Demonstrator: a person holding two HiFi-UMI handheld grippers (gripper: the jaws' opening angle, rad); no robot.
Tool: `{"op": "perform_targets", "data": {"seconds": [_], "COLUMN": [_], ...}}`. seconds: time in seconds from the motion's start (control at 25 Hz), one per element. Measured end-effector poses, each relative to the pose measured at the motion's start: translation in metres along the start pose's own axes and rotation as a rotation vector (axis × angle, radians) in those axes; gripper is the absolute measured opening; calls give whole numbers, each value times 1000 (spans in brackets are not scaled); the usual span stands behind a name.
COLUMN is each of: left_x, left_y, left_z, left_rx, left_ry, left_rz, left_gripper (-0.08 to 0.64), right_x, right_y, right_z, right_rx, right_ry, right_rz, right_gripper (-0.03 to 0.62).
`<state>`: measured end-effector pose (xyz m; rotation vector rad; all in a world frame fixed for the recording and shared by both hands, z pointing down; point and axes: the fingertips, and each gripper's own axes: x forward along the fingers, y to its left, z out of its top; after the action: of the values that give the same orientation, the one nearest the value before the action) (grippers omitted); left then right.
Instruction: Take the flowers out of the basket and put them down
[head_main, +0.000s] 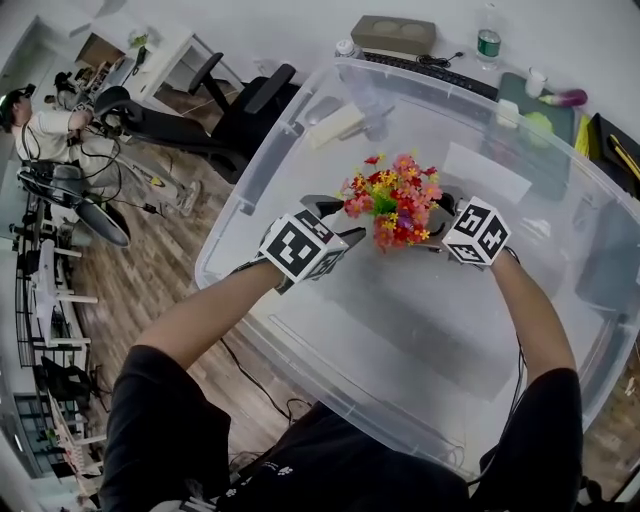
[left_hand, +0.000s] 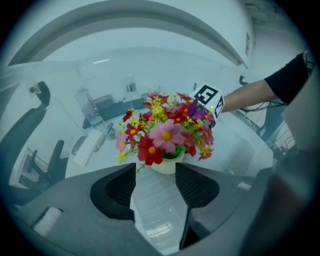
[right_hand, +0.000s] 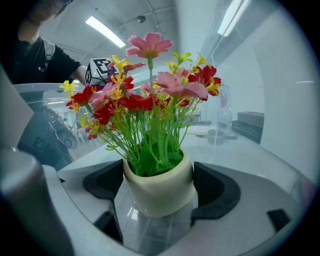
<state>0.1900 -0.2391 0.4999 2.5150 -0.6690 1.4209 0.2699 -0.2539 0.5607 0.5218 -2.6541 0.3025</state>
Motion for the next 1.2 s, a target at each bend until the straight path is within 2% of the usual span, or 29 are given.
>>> {"op": "perform_targets", "data": {"seconds": [0.12,0.32,0.56,0.72,1.2], "left_x": [7,16,31,45,72], "left_y": [-6,-9,-9,-11,-17], "left_z": [-4,-5,-4,-8,-5], "left_rx": [66,97,152,195,285], "left_ry": [27,35,34,53,19], "left_rz": [-22,-41,-47,-56,-129], "left_gripper": [247,262,275,288,330], "right_x": [0,-1,3,3,3], "right_y": [1,0,0,0,0], "right_z": [0,0,-12,-11,-11], "right_rx": [-3,-6,-167,-158,-160], "right_ry": [1,1,112,123,124], "right_rz": [0,-1,-30,-26,-28], "right_gripper": [443,443,440,440,440]}}
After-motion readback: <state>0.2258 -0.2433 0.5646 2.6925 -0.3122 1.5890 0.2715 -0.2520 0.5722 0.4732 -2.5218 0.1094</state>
